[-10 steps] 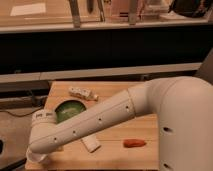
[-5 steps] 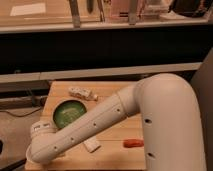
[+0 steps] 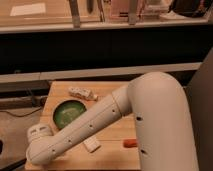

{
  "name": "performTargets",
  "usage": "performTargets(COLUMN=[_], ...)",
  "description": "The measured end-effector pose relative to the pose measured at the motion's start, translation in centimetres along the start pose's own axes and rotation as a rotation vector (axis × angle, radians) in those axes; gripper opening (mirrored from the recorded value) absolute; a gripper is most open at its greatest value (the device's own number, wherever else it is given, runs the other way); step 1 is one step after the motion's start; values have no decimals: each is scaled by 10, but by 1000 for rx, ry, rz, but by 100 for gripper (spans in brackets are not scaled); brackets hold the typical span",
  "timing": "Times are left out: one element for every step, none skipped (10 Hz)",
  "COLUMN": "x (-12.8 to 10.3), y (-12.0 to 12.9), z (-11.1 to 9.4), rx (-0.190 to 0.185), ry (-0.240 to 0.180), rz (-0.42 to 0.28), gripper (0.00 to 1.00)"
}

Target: Pick up the ceramic cup

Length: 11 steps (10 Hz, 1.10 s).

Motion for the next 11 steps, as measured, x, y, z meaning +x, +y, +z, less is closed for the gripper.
performTargets(x=[3, 8, 12, 13, 15, 18, 20, 23, 26, 29, 31], y=[0, 1, 1, 0, 1, 1, 1, 1, 0, 0, 0], z=[-2, -8, -14, -17, -16, -16, -18, -20, -25, -27, -28], rx=[1, 1, -3, -3, -5, -3, -2, -2, -1, 0, 0], ry=[-4, -4, -4, -2, 0, 0, 0, -1, -3, -4, -6], rz=[4, 7, 12, 13, 14, 16, 18, 16, 15, 13, 13], gripper=[72, 62, 52, 42, 32, 22, 12, 5, 3, 6, 16])
